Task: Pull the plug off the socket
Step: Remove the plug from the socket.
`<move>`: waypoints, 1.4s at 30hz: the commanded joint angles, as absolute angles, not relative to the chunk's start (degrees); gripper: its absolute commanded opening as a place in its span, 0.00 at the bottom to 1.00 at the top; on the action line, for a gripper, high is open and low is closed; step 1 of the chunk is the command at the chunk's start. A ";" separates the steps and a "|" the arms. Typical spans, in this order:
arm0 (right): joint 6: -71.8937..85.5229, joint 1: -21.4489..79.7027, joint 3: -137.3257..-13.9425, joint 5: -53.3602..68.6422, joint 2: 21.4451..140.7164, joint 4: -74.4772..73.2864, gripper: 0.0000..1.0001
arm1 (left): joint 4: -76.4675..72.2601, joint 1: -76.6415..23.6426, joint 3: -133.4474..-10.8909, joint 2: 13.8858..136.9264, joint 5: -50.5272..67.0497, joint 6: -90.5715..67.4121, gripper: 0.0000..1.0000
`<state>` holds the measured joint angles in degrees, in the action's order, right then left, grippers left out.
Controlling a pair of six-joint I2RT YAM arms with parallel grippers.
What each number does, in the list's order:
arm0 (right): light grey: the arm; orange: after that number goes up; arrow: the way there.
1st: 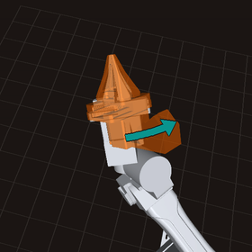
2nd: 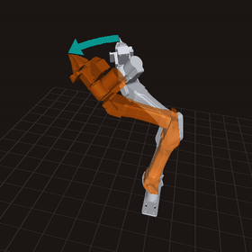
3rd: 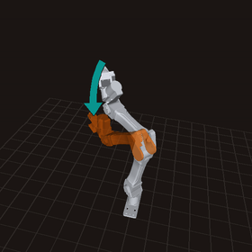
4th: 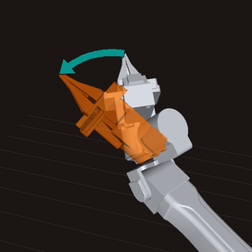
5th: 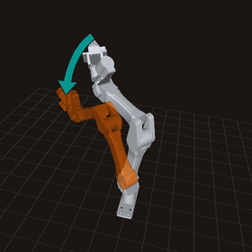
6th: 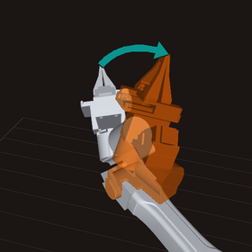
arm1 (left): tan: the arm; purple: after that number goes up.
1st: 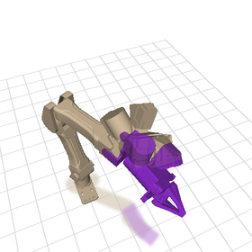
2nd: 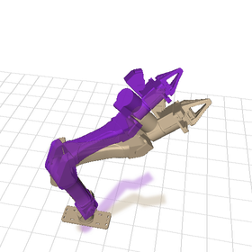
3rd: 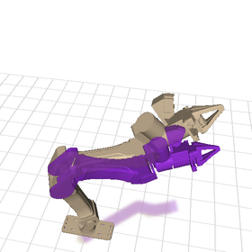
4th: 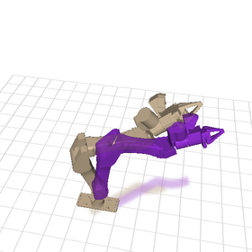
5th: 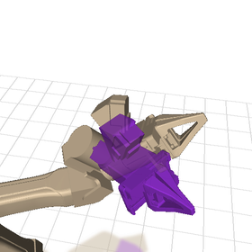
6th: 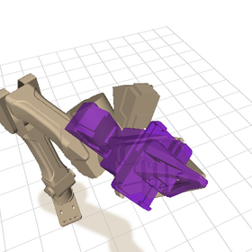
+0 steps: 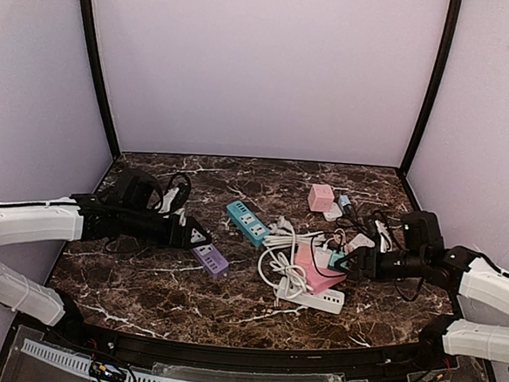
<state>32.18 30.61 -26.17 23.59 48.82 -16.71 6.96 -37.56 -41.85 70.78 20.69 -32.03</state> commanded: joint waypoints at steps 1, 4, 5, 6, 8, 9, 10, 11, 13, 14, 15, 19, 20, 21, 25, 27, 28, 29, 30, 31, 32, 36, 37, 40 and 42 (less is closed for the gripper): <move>34.14 31.02 -24.54 20.51 47.79 -14.44 0.78 | 2.22 -41.06 -40.07 69.46 20.04 -36.15 0.92; 34.01 31.06 -24.44 19.81 49.39 -11.11 0.75 | 0.44 -43.77 -39.26 70.33 19.47 -38.88 0.91; 33.87 31.03 -24.48 19.49 50.33 -10.09 0.74 | -1.85 -44.39 -39.18 70.91 19.45 -39.48 0.91; 33.59 31.03 -24.70 18.42 51.40 -9.65 0.73 | -2.86 -45.51 -39.02 71.18 19.50 -40.54 0.91; 32.92 30.97 -25.31 15.44 53.37 -9.40 0.72 | -4.95 -46.76 -39.13 72.19 19.73 -41.61 0.91; 32.55 30.93 -25.46 14.15 54.19 -9.13 0.72 | -5.87 -47.28 -39.31 72.72 19.83 -42.13 0.91; 32.22 30.85 -25.73 13.35 55.05 -8.75 0.72 | -6.19 -47.37 -39.43 72.96 19.85 -42.25 0.91; 31.79 30.82 -26.01 13.05 55.81 -8.30 0.72 | -6.60 -47.61 -39.63 73.30 20.03 -42.47 0.91; 31.11 30.76 -26.86 12.30 57.35 -8.00 0.72 | -6.89 -47.71 -39.71 73.59 20.09 -42.69 0.91; 30.86 30.62 -27.17 11.84 57.87 -7.98 0.72 | -6.96 -47.72 -39.72 73.58 20.11 -42.70 0.91; 30.49 30.48 -27.33 11.57 58.25 -7.81 0.72 | -7.01 -47.79 -39.62 73.46 20.19 -42.71 0.91; 27.19 29.95 -27.79 13.59 60.09 -4.98 0.73 | -6.78 -47.77 -39.18 73.03 20.16 -42.66 0.91; 26.11 29.97 -28.30 14.16 60.89 -4.63 0.73 | -6.48 -47.79 -39.19 72.86 20.15 -42.55 0.91; 24.97 29.97 -28.72 14.58 61.84 -4.49 0.73 | -6.27 -47.76 -39.20 72.77 20.02 -42.41 0.91; 22.54 30.18 -31.42 16.46 66.54 -6.51 0.66 | -5.20 -47.79 -39.28 72.03 19.33 -42.04 0.91; 22.29 31.13 -32.14 17.97 67.59 -6.89 0.63 | -4.58 -47.79 -39.29 71.58 18.87 -41.89 0.91; 22.47 31.82 -32.16 18.84 67.66 -6.77 0.62 | -4.18 -47.81 -39.33 71.38 18.61 -41.82 0.91; 22.95 32.57 -32.21 19.45 67.55 -6.64 0.61 | -3.85 -47.77 -39.40 71.28 18.44 -41.59 0.91; 23.56 33.47 -32.10 19.73 67.11 -6.67 0.60 | -2.92 -47.76 -39.69 71.17 18.04 -41.41 0.91; 24.16 34.54 -32.03 19.91 66.65 -6.76 0.59 | -2.34 -47.78 -39.84 71.09 17.81 -40.85 0.92; 25.01 35.60 -31.81 19.96 66.11 -6.77 0.59 | -1.22 -47.76 -40.24 70.93 17.33 -40.25 0.92; 29.36 40.85 -30.83 18.57 64.06 -6.56 0.58 | 1.63 -47.67 -40.95 70.44 16.04 -38.56 0.93; 30.44 42.26 -30.74 18.02 63.81 -6.50 0.57 | 1.83 -47.66 -41.04 70.38 15.97 -38.31 0.93; 33.26 47.16 -30.73 16.28 63.45 -5.64 0.57 | 2.19 -47.64 -41.44 70.55 16.10 -37.52 0.94; 34.61 50.16 -31.16 14.66 64.08 -5.01 0.57 | 2.12 -47.58 -41.94 71.03 16.58 -37.22 0.95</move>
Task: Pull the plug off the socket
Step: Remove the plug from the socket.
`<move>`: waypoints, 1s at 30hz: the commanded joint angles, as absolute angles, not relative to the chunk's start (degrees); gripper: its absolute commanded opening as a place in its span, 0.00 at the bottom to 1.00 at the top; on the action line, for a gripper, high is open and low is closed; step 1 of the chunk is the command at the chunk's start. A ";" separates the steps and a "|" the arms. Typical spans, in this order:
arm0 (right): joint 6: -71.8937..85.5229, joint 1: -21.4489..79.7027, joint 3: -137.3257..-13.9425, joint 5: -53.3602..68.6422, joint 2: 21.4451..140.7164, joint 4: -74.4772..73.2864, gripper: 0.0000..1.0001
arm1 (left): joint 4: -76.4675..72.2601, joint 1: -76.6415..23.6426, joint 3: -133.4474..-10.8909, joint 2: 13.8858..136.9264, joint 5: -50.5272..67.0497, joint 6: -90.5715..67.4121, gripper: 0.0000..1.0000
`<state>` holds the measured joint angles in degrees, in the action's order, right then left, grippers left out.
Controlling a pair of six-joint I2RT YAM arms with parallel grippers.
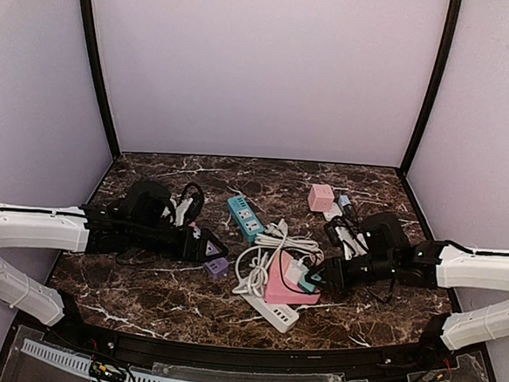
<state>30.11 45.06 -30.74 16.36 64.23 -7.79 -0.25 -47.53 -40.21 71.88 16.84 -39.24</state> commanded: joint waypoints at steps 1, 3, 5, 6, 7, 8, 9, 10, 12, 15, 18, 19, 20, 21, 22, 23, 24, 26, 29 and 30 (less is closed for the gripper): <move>35.00 51.79 -31.66 13.73 64.70 -4.89 0.56 | 2.13 -47.52 -42.28 71.53 16.86 -37.11 0.95; 35.49 54.59 -32.58 10.24 65.88 -5.41 0.55 | 2.11 -47.55 -43.34 72.61 17.88 -36.50 0.95; 36.60 56.80 -33.20 5.84 66.35 -6.33 0.55 | 2.58 -47.55 -44.63 73.88 18.81 -35.57 0.95; 37.56 57.21 -33.36 4.07 66.09 -7.26 0.56 | 2.92 -47.55 -45.50 74.38 18.99 -35.26 0.95; 38.64 57.29 -33.35 2.23 65.60 -8.31 0.56 | 3.63 -47.59 -46.18 75.48 19.12 -35.25 0.95; 39.21 57.27 -33.21 0.94 65.04 -8.87 0.57 | 3.88 -47.74 -46.42 76.02 19.52 -35.44 0.95; 39.50 57.26 -32.69 0.32 64.37 -8.95 0.58 | 4.02 -47.95 -46.56 77.17 20.04 -35.74 0.95; 39.80 57.28 -32.11 0.20 63.81 -8.85 0.59 | 4.03 -48.14 -46.57 77.69 20.22 -36.47 0.95; 40.19 57.22 -30.69 0.23 62.94 -7.83 0.59 | 4.04 -49.05 -46.44 79.06 20.14 -37.42 0.95; 40.19 57.28 -28.48 1.58 62.24 -5.13 0.59 | 3.64 -51.37 -46.24 80.59 19.55 -38.26 0.96; 40.25 57.29 -27.21 3.20 62.58 -1.67 0.57 | 2.23 -53.10 -46.19 81.60 19.09 -38.99 0.96; 40.25 57.27 -27.02 3.51 62.97 -0.71 0.57 | 2.08 -53.68 -46.31 81.71 18.17 -39.26 0.96; 40.17 57.30 -27.03 3.73 63.54 -0.32 0.55 | 1.97 -54.00 -46.45 81.97 17.66 -39.32 0.96; 40.07 57.35 -27.07 3.86 64.26 -0.27 0.54 | 1.95 -54.65 -46.77 82.16 16.57 -39.36 0.96; 39.96 57.43 -27.15 4.09 65.00 0.48 0.53 | 2.14 -54.97 -46.98 82.48 15.80 -39.28 0.96; 39.94 57.47 -27.41 4.22 66.09 1.46 0.52 | 2.47 -55.69 -47.56 82.68 14.17 -38.96 0.96; 39.89 57.70 -27.62 4.33 66.80 1.87 0.51 | 3.52 -56.06 -48.43 83.12 13.32 -38.68 0.96; 39.79 58.51 -28.21 3.97 67.98 2.19 0.49 | 5.70 -57.07 -49.99 83.71 10.66 -37.70 0.96; 39.97 59.75 -28.91 2.46 69.08 2.11 0.46 | 8.02 -59.18 -52.16 83.36 3.99 -35.60 0.94; 40.23 59.98 -29.03 1.98 69.26 2.03 0.45 | 8.40 -59.73 -53.07 82.83 1.90 -35.29 0.92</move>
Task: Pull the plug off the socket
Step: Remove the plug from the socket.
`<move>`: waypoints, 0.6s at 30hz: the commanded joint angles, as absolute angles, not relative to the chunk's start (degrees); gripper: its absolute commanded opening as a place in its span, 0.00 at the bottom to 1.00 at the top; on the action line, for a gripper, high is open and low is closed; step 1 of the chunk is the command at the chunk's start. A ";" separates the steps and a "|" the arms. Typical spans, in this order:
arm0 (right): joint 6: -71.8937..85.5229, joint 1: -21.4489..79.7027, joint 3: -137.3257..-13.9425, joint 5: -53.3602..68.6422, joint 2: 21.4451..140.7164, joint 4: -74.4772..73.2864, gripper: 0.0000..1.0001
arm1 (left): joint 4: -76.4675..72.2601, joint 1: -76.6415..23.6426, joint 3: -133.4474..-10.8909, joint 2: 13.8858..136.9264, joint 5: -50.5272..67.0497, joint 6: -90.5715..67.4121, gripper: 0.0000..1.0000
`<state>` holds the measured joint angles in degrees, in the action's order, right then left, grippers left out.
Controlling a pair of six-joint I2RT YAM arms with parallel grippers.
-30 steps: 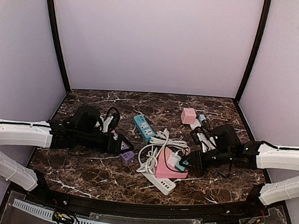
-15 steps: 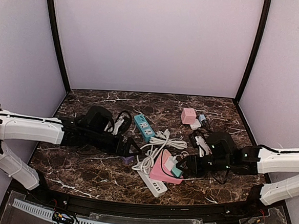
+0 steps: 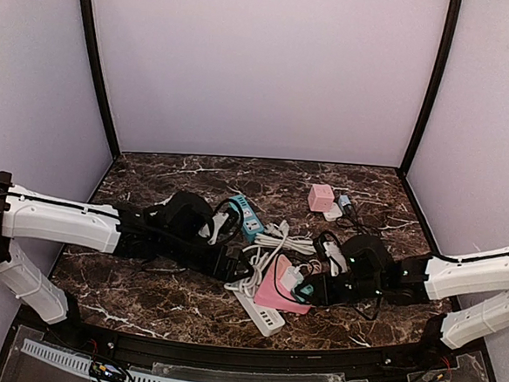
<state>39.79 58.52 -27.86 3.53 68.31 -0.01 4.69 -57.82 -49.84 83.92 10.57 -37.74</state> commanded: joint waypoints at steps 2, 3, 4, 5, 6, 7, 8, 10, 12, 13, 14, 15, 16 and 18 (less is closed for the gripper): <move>40.75 60.45 -29.13 0.63 69.45 1.75 0.42 | 7.83 -59.98 -54.06 82.18 0.90 -34.58 0.83; 41.02 60.81 -29.25 0.23 69.50 1.60 0.41 | 7.17 -60.00 -54.32 82.00 1.15 -34.09 0.74; 41.10 61.00 -29.28 0.18 69.51 1.58 0.40 | 5.75 -60.02 -54.74 81.96 2.31 -33.92 0.70; 41.14 61.04 -29.41 -1.02 69.52 1.58 0.39 | 4.81 -60.07 -54.92 82.20 3.26 -33.73 0.65; 41.24 61.08 -29.51 -1.35 69.50 1.58 0.39 | 3.03 -60.26 -55.32 82.86 5.41 -33.74 0.63; 41.21 61.14 -29.66 -1.59 69.57 1.58 0.39 | 2.26 -60.36 -55.52 83.49 6.53 -33.86 0.59; 41.21 61.16 -29.78 -1.66 69.60 1.58 0.39 | 0.92 -60.60 -56.02 84.99 8.82 -33.85 0.56; 40.97 61.17 -30.12 -2.00 69.85 1.43 0.39 | -1.40 -61.06 -56.80 87.64 12.36 -33.61 0.52; 40.96 61.15 -30.34 -2.24 70.15 1.32 0.39 | -3.93 -61.42 -57.15 89.98 15.86 -33.84 0.48; 41.09 61.17 -30.39 -2.22 70.28 1.32 0.39 | -4.82 -61.56 -57.19 91.29 17.03 -33.88 0.45; 41.16 61.13 -30.41 -2.28 70.39 1.32 0.38 | -6.33 -61.80 -57.21 91.83 18.85 -33.92 0.42; 41.24 61.16 -30.49 -2.37 70.54 1.36 0.38 | -6.85 -61.84 -57.34 92.96 19.66 -33.83 0.41; 41.29 61.16 -30.46 -2.48 70.64 1.32 0.38 | -7.47 -61.95 -57.60 93.42 21.04 -33.66 0.38; 41.32 61.16 -30.54 -2.54 70.75 1.32 0.38 | -7.84 -62.04 -57.99 94.99 22.76 -33.11 0.33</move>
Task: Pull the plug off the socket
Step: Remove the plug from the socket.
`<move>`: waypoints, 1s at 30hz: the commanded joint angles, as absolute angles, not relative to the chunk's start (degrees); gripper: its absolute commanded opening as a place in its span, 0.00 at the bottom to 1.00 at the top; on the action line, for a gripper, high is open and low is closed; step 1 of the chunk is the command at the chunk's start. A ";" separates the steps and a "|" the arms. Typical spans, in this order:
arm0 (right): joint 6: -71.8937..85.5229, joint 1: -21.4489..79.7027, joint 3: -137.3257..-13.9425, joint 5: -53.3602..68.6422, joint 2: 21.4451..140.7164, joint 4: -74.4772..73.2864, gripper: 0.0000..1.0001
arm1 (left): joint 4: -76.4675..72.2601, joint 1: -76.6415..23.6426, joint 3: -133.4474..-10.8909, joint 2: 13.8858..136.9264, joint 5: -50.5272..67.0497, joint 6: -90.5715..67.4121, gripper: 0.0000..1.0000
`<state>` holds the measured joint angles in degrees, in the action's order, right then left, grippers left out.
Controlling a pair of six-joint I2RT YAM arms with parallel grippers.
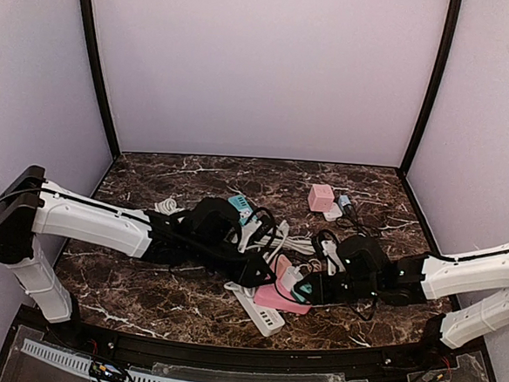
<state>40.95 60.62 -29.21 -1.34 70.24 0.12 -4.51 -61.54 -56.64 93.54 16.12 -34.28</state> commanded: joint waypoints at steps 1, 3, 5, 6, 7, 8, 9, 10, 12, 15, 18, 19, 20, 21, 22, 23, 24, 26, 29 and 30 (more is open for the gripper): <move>41.31 61.18 -30.55 -2.59 70.75 1.32 0.38 | -7.41 -62.04 -58.40 95.99 23.24 -32.95 0.32; 41.24 61.23 -30.65 -2.57 70.79 1.32 0.38 | -7.09 -61.97 -58.54 97.31 24.22 -32.83 0.30; 41.26 61.24 -30.78 -2.56 71.03 1.32 0.38 | -7.81 -62.04 -58.22 98.66 25.33 -33.46 0.24; 41.16 61.21 -30.89 -2.47 71.09 1.32 0.38 | -7.64 -62.03 -58.24 99.12 25.65 -33.68 0.22; 41.07 61.25 -31.02 -2.39 71.18 1.34 0.38 | -7.16 -62.04 -58.18 99.73 25.77 -33.71 0.21; 41.05 61.26 -31.09 -2.40 71.19 1.32 0.38 | -7.01 -61.98 -58.05 100.01 25.85 -33.67 0.20; 41.13 61.30 -31.06 -2.38 71.13 1.32 0.37 | -6.74 -61.97 -57.51 100.28 25.97 -33.67 0.20; 41.19 61.28 -31.05 -2.42 71.11 1.32 0.38 | -6.62 -61.97 -57.28 100.33 25.99 -33.53 0.19; 41.35 61.32 -30.98 -2.54 71.03 1.32 0.38 | -5.26 -61.96 -56.46 100.32 25.52 -32.71 0.18; 41.46 61.43 -30.85 -2.65 71.09 1.32 0.38 | -1.13 -62.03 -55.16 100.13 23.45 -31.12 0.17; 41.71 61.62 -30.72 -2.83 71.04 1.32 0.38 | -0.40 -61.99 -53.09 99.91 23.35 -30.94 0.15; 41.87 61.61 -30.69 -2.88 71.02 1.32 0.38 | -0.36 -61.99 -51.72 99.75 23.44 -31.12 0.13; 41.85 61.73 -30.60 -2.90 70.91 1.32 0.37 | -0.36 -61.98 -51.00 99.62 23.36 -31.51 0.13; 41.86 61.70 -30.62 -2.90 70.93 1.25 0.37 | -0.35 -61.97 -49.38 99.56 23.33 -31.89 0.12; 41.85 61.80 -30.70 -2.90 70.97 1.23 0.37 | -0.35 -61.96 -48.55 99.40 23.36 -32.03 0.12; 41.87 61.92 -30.70 -2.92 71.01 1.15 0.37 | -0.33 -61.96 -47.16 99.36 23.37 -32.31 0.12; 41.84 62.00 -30.80 -2.96 71.01 1.02 0.37 | -0.30 -61.96 -46.48 99.28 23.38 -32.37 0.12; 41.87 62.29 -30.87 -3.31 71.18 0.73 0.37 | -0.47 -62.02 -44.49 99.31 23.35 -32.72 0.11; 41.60 63.01 -31.68 -4.11 71.56 0.21 0.37 | -0.94 -61.99 -43.49 99.35 23.14 -32.95 0.11; 41.60 63.40 -32.18 -4.71 71.81 -1.28 0.37 | -1.05 -62.02 -43.22 99.50 22.84 -32.91 0.11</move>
